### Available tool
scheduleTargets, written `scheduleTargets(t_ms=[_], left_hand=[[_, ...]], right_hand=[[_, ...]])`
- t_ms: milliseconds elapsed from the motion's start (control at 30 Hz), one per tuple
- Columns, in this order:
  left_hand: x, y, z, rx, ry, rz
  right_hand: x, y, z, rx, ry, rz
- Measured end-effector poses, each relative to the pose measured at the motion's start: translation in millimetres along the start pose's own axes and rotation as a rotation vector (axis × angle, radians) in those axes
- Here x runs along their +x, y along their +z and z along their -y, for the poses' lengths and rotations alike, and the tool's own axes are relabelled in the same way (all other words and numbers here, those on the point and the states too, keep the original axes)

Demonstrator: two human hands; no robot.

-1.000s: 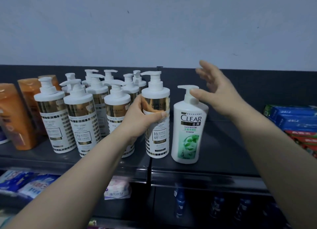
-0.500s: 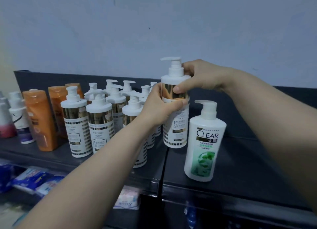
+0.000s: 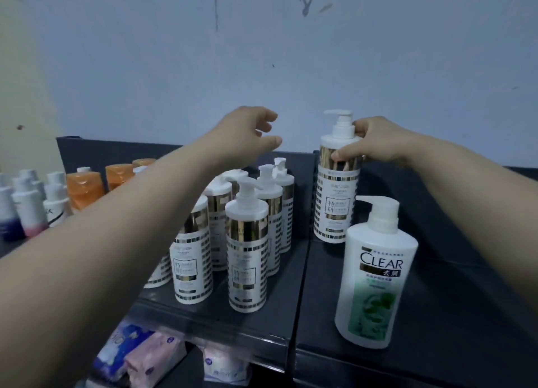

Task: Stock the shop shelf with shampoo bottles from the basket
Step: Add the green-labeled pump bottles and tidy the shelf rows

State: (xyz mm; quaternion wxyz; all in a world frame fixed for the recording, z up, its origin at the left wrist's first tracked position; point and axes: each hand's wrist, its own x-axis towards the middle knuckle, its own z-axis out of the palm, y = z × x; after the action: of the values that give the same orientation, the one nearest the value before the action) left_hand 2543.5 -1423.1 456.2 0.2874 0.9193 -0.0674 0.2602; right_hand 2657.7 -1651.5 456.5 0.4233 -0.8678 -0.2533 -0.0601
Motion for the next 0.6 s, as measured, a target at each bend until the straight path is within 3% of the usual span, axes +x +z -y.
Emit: scheduleTargets(t_ms=[267, 600], left_hand=[[60, 8, 31, 0.280, -0.052, 0.239], [132, 40, 61, 0.402, -0.028, 0.404]], right_hand=[[43, 20, -44, -0.054, 0.041, 0.034], [84, 41, -83, -0.049, 0.046, 0.065]])
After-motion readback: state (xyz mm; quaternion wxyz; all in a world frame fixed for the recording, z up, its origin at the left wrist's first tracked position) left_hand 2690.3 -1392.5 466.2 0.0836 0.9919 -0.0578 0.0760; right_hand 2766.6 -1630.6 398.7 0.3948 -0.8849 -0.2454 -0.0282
